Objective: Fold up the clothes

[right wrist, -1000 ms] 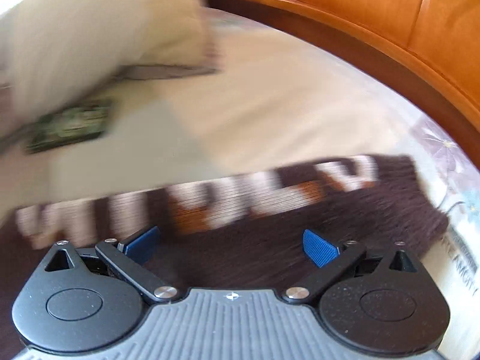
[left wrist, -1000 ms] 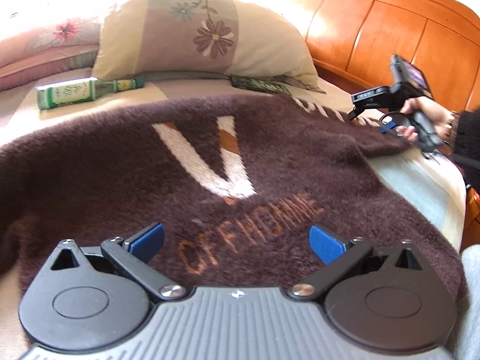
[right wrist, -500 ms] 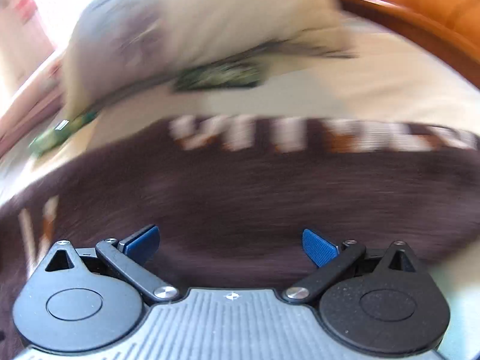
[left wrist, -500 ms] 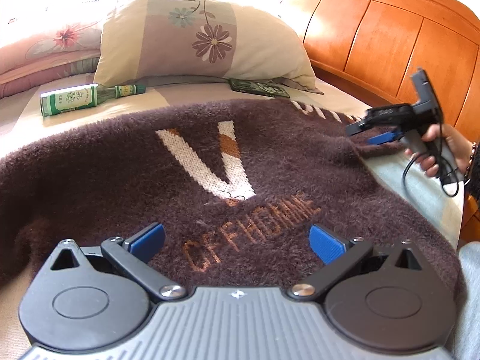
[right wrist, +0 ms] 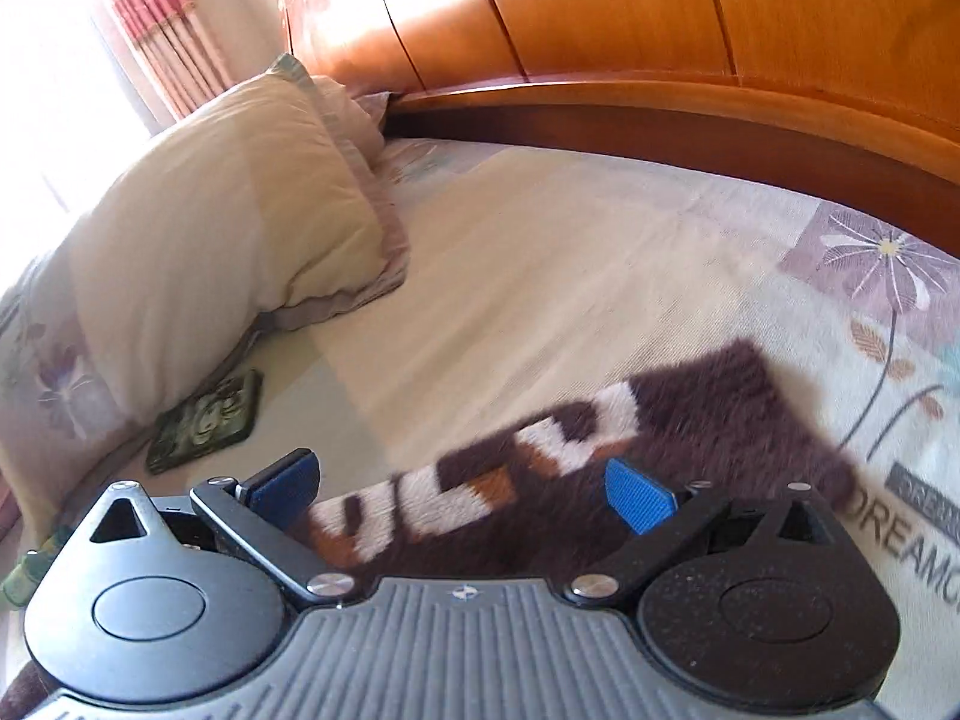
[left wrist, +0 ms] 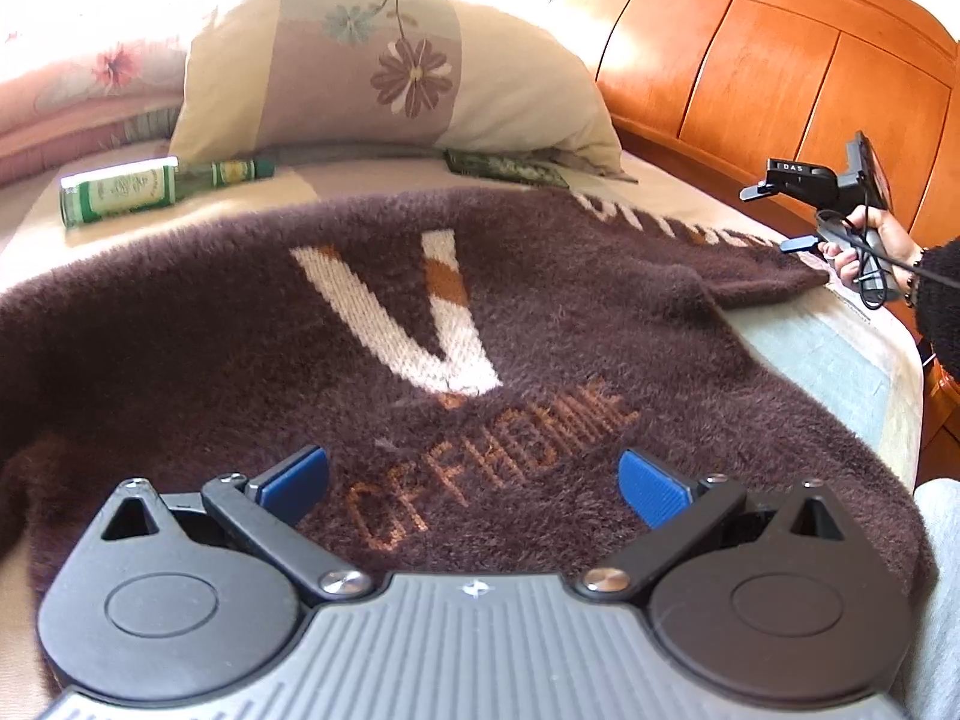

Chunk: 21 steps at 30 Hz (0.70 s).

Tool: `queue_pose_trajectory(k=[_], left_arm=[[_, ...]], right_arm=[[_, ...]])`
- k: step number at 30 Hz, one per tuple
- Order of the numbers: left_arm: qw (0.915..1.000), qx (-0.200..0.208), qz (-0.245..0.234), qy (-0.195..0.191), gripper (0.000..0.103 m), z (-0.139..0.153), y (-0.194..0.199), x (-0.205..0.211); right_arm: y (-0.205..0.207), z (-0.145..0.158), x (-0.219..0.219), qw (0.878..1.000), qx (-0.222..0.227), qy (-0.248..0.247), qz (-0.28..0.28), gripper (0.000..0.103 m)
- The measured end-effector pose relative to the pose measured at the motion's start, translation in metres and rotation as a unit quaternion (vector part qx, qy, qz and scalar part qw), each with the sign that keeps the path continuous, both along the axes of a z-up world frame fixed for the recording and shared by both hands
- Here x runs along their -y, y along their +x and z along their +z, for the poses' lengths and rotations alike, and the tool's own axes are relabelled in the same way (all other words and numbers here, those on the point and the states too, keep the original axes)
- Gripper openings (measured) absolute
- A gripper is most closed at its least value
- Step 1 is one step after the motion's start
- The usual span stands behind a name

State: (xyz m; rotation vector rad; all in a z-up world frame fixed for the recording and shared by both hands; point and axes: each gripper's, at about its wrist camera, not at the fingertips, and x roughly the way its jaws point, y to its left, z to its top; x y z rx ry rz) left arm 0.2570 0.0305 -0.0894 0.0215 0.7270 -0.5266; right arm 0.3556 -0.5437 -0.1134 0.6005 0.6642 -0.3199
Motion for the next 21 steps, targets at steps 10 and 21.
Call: queue_pose_trajectory(k=[10, 21], left_arm=[[0.9999, -0.009, 0.005, 0.007, 0.102, -0.008, 0.005, 0.0], [0.999, 0.036, 0.022, 0.013, 0.102, 0.011, -0.007, -0.006]], right_arm=[[0.005, 0.001, -0.01, 0.995, -0.041, -0.087, -0.004, 0.103], [0.026, 0.045, -0.205, 0.968, -0.048, -0.134, 0.205, 0.103]])
